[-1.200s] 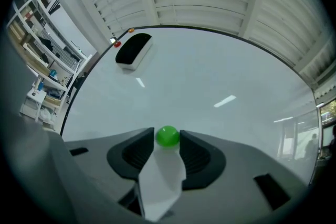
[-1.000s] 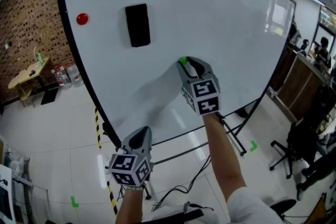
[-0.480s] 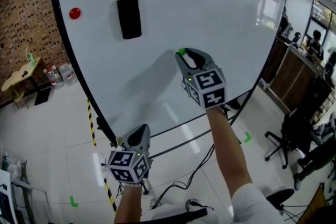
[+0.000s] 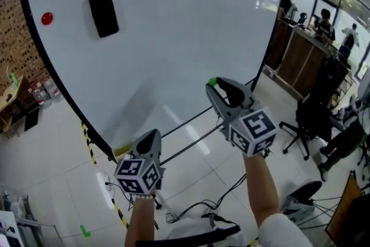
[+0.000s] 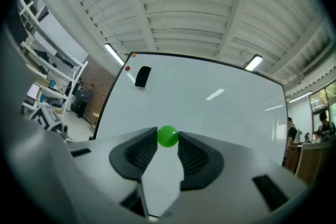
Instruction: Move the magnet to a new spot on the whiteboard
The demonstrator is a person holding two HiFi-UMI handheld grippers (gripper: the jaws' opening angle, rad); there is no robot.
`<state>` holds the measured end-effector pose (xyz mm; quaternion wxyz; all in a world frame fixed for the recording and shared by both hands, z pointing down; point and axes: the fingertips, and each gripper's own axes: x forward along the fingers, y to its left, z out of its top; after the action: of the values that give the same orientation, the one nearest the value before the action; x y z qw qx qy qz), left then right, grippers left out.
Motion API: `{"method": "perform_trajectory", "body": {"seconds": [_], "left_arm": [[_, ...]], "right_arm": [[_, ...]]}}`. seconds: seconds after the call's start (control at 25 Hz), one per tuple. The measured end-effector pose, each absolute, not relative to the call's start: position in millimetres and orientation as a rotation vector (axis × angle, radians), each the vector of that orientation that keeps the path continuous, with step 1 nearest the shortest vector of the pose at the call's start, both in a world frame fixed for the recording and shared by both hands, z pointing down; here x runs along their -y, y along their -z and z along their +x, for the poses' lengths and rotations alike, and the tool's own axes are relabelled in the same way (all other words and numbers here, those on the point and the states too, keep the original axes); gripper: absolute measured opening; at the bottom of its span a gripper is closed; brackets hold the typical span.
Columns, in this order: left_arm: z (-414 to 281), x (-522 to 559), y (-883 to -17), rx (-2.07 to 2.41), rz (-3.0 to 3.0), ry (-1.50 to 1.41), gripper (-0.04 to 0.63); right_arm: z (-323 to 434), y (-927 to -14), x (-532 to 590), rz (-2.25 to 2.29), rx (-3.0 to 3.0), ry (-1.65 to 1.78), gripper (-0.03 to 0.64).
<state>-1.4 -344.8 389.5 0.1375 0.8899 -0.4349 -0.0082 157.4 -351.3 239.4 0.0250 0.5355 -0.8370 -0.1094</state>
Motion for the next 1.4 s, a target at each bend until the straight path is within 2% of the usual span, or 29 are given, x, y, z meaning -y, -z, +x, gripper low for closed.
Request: {"method": "perform_trajectory", "body": {"seconds": [0.64, 1.4], "left_arm": [[59.8, 308.0, -398.4, 1.110, 2.665, -0.011, -0.009], [38.2, 301.4, -402.7, 1.139, 2.635, -0.017, -0.009]], "right_arm": [[237.8, -383.8, 225.2, 1.933, 2.506, -0.217, 0.138], [215.6, -383.2, 229.8, 1.838, 2.596, -0.270, 0.138]]}}
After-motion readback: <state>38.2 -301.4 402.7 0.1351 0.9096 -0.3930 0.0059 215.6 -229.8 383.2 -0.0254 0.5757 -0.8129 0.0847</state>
